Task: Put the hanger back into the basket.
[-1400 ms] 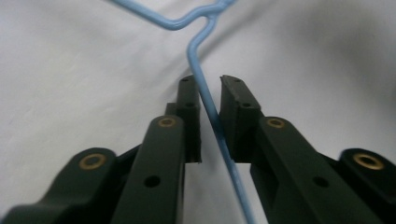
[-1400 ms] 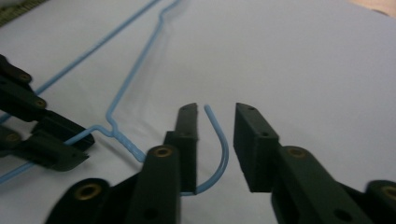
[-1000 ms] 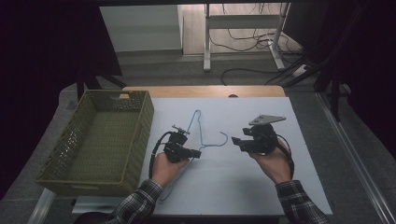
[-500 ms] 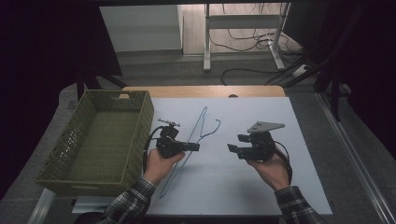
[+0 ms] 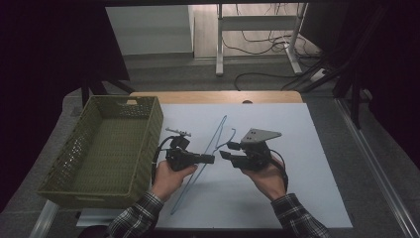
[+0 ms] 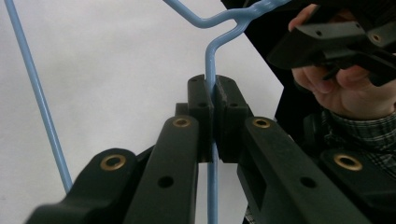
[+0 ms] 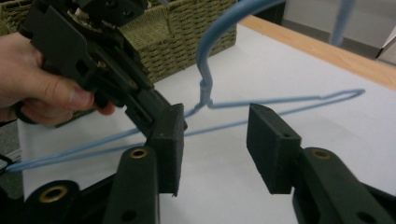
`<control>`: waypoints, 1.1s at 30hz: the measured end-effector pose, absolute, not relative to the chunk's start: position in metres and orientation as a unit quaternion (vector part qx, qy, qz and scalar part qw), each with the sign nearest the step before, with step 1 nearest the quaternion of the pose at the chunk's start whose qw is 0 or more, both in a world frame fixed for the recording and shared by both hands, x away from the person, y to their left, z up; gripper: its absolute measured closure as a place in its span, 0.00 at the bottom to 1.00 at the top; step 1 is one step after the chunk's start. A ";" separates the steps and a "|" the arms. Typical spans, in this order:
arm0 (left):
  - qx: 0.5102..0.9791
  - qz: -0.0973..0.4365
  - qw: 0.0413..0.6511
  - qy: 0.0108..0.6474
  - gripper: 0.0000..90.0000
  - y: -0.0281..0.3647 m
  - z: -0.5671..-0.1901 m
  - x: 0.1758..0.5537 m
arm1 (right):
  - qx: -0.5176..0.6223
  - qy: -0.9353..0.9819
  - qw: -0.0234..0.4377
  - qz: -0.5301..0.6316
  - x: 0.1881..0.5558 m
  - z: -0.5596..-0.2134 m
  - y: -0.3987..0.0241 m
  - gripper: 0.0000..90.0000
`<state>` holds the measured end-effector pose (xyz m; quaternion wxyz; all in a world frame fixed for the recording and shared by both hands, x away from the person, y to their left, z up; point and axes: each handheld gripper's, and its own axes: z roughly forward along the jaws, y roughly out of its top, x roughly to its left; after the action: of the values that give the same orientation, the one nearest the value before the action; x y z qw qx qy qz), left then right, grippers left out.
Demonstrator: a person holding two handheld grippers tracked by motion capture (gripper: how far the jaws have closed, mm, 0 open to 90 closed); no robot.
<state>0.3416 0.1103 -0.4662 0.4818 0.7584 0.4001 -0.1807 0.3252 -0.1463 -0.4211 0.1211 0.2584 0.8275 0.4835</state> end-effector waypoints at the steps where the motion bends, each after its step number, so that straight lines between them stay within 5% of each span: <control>1: 0.758 -0.182 0.482 0.400 0.97 0.110 -0.467 0.341 | 0.258 0.826 0.123 0.486 0.326 -0.422 -0.145 0.65; 5: 0.760 -0.189 0.480 0.397 0.97 0.108 -0.469 0.340 | 0.254 0.820 0.122 0.499 0.328 -0.423 -0.140 0.75; 8: 0.759 -0.193 0.478 0.397 0.96 0.106 -0.471 0.339 | 0.250 0.817 0.117 0.507 0.328 -0.424 -0.139 0.93; 13: 0.779 -0.155 0.470 0.384 0.94 0.104 -0.466 0.335 | 0.248 0.822 0.137 0.493 0.321 -0.421 -0.134 0.95; 20: 0.831 -0.046 0.421 0.361 0.49 0.103 -0.443 0.316 | 0.272 0.829 0.156 0.462 0.320 -0.416 -0.130 0.95; 23: 0.847 -0.005 0.397 0.354 0.42 0.097 -0.443 0.306 | 0.283 0.829 0.163 0.453 0.320 -0.414 -0.129 0.95; 33: 0.875 0.094 0.346 0.326 0.65 0.074 -0.448 0.287 | 0.314 0.824 0.157 0.445 0.321 -0.409 -0.127 0.95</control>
<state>0.2873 0.0739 -0.4479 0.3455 0.8749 0.3262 0.0937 0.3214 -0.1265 -0.4093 0.1570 0.3144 0.8238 0.4448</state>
